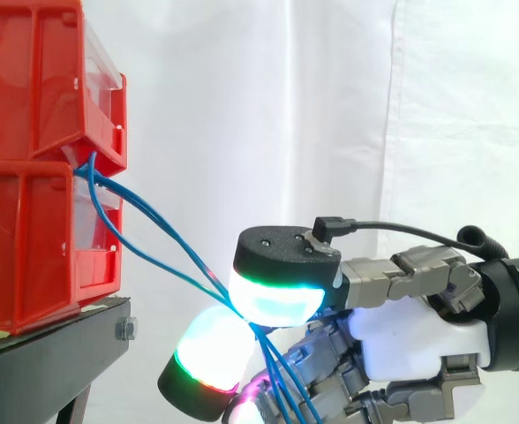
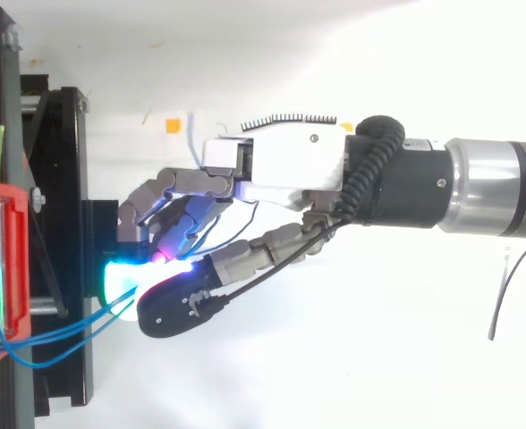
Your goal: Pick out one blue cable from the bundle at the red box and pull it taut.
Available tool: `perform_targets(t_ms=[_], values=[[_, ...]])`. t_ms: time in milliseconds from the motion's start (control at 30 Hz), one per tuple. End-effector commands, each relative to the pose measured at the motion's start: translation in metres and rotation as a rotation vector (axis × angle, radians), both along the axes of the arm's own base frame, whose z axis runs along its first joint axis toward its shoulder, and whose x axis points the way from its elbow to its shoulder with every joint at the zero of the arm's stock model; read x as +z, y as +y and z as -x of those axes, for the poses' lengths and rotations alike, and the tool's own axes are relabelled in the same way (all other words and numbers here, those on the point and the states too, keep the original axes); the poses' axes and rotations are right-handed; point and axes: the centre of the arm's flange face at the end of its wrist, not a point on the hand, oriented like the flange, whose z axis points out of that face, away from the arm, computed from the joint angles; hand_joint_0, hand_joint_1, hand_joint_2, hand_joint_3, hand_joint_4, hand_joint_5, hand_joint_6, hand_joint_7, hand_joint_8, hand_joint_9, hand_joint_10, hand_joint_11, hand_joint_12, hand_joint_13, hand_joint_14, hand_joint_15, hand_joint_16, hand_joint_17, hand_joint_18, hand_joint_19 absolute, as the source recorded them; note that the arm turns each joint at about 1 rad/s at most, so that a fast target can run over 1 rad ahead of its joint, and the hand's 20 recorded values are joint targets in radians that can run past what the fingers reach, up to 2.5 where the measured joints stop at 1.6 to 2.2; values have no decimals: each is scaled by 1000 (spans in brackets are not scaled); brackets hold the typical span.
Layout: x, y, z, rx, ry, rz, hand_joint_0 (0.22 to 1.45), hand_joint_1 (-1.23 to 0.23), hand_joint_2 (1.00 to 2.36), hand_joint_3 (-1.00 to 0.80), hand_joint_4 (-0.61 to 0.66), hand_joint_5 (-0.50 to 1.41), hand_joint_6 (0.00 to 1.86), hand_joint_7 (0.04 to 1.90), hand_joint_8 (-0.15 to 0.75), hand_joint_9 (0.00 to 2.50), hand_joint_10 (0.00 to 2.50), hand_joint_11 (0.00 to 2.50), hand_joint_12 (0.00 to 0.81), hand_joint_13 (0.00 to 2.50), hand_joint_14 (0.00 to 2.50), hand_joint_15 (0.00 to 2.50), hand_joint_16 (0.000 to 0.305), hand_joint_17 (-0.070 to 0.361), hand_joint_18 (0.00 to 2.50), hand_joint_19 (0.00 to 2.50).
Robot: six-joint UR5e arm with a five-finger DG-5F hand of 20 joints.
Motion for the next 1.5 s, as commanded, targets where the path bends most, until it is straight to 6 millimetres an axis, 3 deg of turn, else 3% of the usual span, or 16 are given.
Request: perform_targets(t_ms=[0, 500, 900, 1467], values=[[0, 0, 1, -1, 7, 1, 649, -814, 1020, -175, 4, -166, 936, 898, 318, 863, 17, 467, 305, 678, 8, 212, 40, 90, 561, 272], [5, 0, -2, 2, -1, 2, 668, -804, 1018, -259, 14, -165, 935, 910, 319, 876, 17, 472, 304, 689, 8, 212, 40, 90, 591, 284], [28, -1, 1, 6, 25, 9, 699, -826, 1013, -350, -15, -163, 936, 919, 318, 883, 15, 473, 306, 711, 8, 210, 40, 91, 636, 279], [26, 3, 3, 17, 46, 11, 723, -852, 1002, -477, -31, -158, 935, 939, 316, 915, 15, 477, 297, 733, 9, 223, 41, 92, 690, 293]])
